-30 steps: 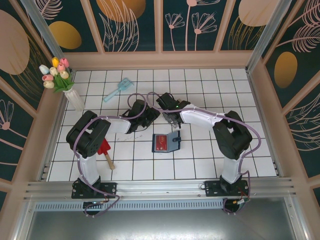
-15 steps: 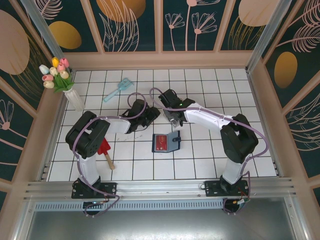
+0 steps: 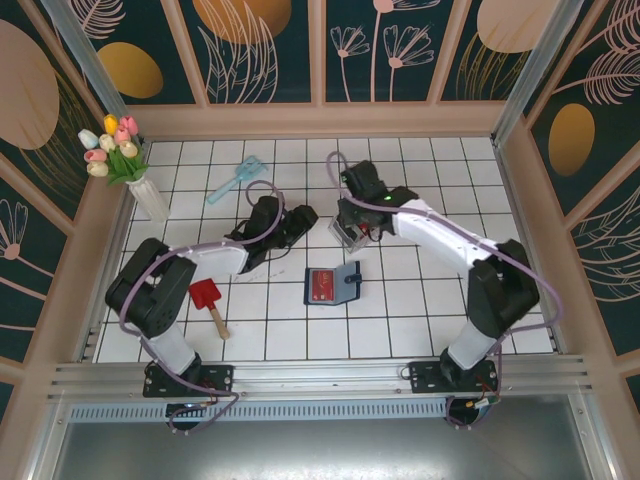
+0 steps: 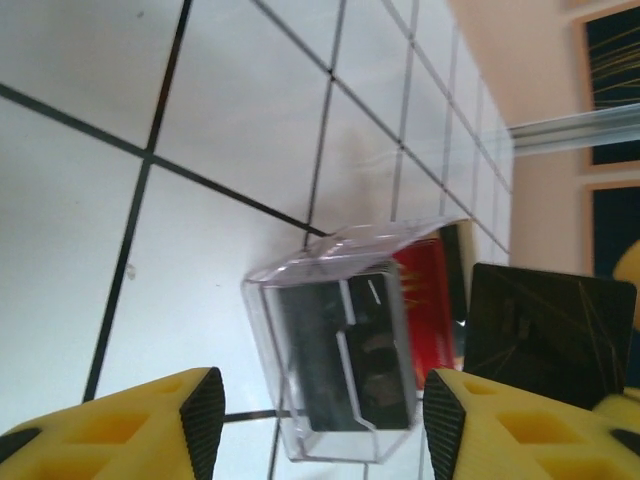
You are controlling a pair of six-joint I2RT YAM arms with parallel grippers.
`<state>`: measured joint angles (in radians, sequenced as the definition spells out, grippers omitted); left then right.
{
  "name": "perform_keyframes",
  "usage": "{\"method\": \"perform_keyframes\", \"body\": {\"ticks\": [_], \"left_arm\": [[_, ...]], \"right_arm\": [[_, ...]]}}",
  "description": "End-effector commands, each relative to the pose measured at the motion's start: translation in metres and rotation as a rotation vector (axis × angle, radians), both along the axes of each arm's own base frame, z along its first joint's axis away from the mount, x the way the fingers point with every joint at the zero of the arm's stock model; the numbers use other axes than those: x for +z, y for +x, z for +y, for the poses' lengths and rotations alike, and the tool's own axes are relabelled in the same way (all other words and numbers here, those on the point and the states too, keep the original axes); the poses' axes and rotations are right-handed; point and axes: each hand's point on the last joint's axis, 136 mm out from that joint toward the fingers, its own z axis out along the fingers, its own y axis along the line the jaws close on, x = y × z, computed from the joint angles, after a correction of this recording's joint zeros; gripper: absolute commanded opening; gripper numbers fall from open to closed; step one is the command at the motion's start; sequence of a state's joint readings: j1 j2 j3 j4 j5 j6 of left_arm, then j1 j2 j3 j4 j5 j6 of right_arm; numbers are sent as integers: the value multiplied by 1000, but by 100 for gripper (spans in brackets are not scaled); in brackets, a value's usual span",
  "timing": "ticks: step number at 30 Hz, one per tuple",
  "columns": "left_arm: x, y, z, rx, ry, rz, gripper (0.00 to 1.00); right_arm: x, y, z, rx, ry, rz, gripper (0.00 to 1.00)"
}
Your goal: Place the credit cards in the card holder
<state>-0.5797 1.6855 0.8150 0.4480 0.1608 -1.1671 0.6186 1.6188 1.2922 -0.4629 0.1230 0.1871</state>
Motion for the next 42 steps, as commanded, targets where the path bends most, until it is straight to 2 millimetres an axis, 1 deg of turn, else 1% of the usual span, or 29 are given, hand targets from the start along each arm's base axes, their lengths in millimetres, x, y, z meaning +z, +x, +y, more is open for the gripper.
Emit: {"method": "perform_keyframes", "body": {"ticks": [1, 3, 4, 6, 9, 11, 13, 17, 21, 25, 29, 31, 35, 36, 38, 40, 41, 42], "left_arm": [[54, -4, -8, -55, -117, -172, 62], [74, -12, -13, -99, -187, -223, 66], [88, -16, -17, -131, -232, -263, 67], [107, -26, -27, -209, -299, -304, 69], [132, -36, -37, -296, -384, -359, 69], [145, -40, -40, -327, -424, -390, 67], [155, -42, -44, -353, -443, -409, 67], [170, -44, -45, -368, -476, -444, 63], [171, -42, -47, -370, -479, -443, 57], [168, -41, -48, -376, -478, -437, 44], [165, -42, -48, -377, -492, -429, 32], [162, -42, -48, -375, -490, -420, 33], [154, -39, -42, -326, -487, -398, 47], [151, -38, -40, -310, -479, -390, 53], [145, -35, -38, -289, -457, -374, 54], [146, -35, -39, -290, -458, -377, 60], [147, -34, -39, -291, -458, -378, 61], [148, -34, -40, -296, -460, -381, 59]], "right_arm": [[47, -8, 0, 18, 323, 15, 0], [67, -11, -6, 18, 473, 3, 0], [76, -14, -7, 42, 548, 4, 0], [94, -23, -4, 91, 670, 12, 0], [114, -34, 1, 155, 805, 27, 0], [121, -38, 4, 179, 844, 39, 0], [124, -41, 6, 190, 864, 48, 0], [122, -45, 9, 202, 892, 72, 0], [121, -50, 13, 225, 929, 103, 0], [118, -51, 15, 235, 948, 122, 0], [110, -49, 16, 215, 959, 143, 0], [106, -49, 16, 212, 962, 156, 0], [109, -47, 14, 190, 970, 140, 0], [110, -47, 12, 187, 966, 127, 0], [111, -45, 10, 171, 957, 113, 0], [110, -45, 9, 170, 960, 120, 0], [109, -45, 9, 169, 964, 124, 0], [108, -45, 10, 171, 973, 131, 0]]}}
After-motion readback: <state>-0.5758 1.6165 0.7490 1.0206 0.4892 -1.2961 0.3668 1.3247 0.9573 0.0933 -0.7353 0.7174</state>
